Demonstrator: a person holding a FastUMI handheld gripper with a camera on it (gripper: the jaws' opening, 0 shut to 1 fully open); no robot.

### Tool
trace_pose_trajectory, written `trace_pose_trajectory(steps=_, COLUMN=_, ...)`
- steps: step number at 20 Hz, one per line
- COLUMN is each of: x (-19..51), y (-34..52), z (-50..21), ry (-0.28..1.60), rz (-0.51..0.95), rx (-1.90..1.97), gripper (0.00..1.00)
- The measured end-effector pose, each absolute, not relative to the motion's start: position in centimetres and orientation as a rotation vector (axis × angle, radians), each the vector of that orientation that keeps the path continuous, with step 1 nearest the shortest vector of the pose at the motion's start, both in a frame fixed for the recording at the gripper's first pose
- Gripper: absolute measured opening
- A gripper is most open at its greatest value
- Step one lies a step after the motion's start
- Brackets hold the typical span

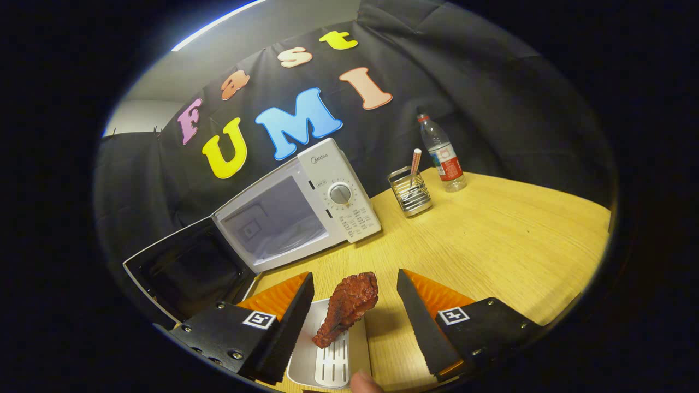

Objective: Open the microwave, put the food inside, and close the microwave door.

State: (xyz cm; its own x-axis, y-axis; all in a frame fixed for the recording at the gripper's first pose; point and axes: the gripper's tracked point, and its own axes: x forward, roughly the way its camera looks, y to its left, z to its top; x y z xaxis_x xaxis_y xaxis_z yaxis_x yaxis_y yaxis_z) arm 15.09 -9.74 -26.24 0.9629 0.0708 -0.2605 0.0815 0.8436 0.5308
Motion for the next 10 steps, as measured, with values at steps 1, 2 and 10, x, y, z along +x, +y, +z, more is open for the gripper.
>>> trace_pose_trajectory(steps=1, x=15.3, y=-9.3, z=-26.4, ry=0.285, rz=0.021, rx=0.600, gripper=0.93)
trace_pose_trajectory(steps=2, x=15.4, y=-9.1, z=-26.4, ry=0.284, rz=0.037, rx=0.635, gripper=0.93)
trace_pose_trajectory(steps=10, x=16.1, y=-9.3, z=-26.5, ry=0.290, rz=0.057, rx=0.841, gripper=0.21)
